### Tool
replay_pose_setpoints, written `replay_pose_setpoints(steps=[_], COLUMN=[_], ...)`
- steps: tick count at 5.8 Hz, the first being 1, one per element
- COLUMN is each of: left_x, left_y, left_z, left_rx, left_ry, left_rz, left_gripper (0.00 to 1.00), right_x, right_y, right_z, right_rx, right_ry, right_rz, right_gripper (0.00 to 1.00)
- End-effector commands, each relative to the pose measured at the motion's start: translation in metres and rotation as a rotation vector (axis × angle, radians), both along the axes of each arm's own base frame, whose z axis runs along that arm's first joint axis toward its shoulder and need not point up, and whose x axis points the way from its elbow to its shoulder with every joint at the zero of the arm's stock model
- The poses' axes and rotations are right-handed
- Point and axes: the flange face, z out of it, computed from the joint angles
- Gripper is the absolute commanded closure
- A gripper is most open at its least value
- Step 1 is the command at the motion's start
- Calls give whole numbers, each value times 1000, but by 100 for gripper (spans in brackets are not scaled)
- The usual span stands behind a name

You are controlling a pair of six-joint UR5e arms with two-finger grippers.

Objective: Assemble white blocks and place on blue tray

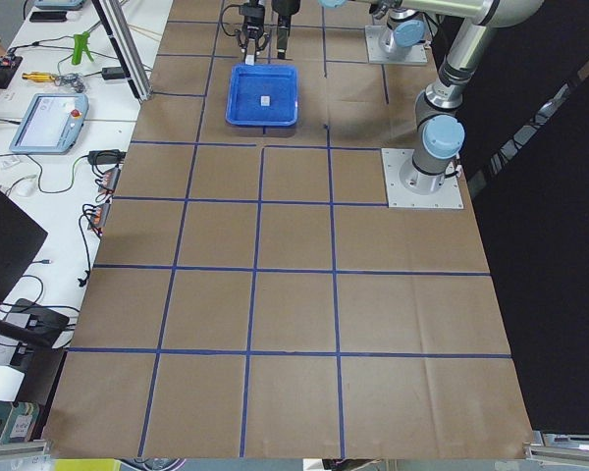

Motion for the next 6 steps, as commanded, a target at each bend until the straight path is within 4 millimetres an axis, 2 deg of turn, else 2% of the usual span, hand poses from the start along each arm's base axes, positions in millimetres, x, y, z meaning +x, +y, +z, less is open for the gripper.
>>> replay_pose_setpoints(steps=[1,3,5,6], left_x=[17,18,16,17], left_y=[-8,-19,-11,-11], left_z=[-4,5,3,3], left_rx=[0,-7,-13,-13], left_ry=[-6,-5,1,-2], left_rz=[49,54,49,51], left_gripper=[1,1,1,1], right_x=[28,33,37,46], right_y=[11,14,16,20], right_z=[-36,-53,-59,-61], right_rx=[3,20,33,35], right_ry=[-5,-4,-4,-2], right_rz=[22,31,32,48], right_gripper=[74,74,73,73])
